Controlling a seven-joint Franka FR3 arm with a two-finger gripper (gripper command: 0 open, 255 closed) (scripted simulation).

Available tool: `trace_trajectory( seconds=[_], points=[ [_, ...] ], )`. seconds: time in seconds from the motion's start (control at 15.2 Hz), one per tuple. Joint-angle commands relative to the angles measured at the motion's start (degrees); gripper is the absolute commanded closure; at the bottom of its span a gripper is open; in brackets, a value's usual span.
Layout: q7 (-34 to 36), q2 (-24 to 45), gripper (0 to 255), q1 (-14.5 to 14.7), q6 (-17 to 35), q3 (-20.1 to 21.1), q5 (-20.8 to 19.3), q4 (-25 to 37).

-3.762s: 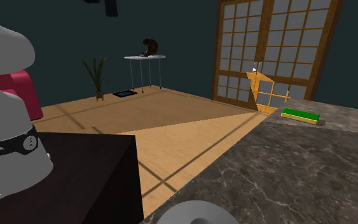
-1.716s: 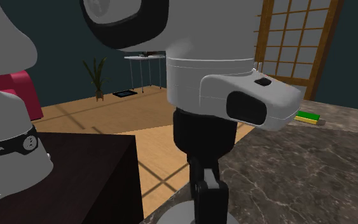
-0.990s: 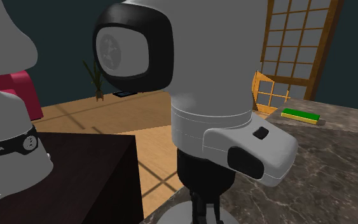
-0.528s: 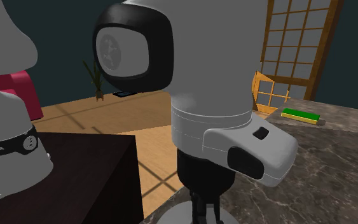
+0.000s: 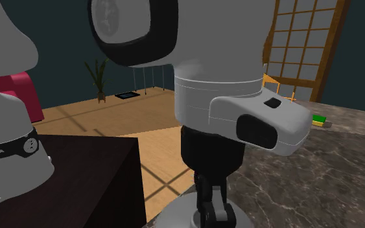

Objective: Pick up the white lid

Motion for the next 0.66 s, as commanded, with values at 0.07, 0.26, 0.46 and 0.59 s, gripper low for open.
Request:
trace_trajectory(
  seconds=[0.07, 0.26, 0.46, 0.59],
  points=[
    [0.5, -1.9, 255, 0.1, -2.2, -0.3, -0.8, 0.3],
    [1.0, -3.7, 255, 0.2, -4.4, -0.5, -1.5, 0.8],
    [1.5, -5.4, 255, 0.3, -6.6, -0.6, -2.2, 1.4],
    [1.5, -5.5, 255, 0.3, -6.7, -0.6, -2.2, 1.4]
  ],
)
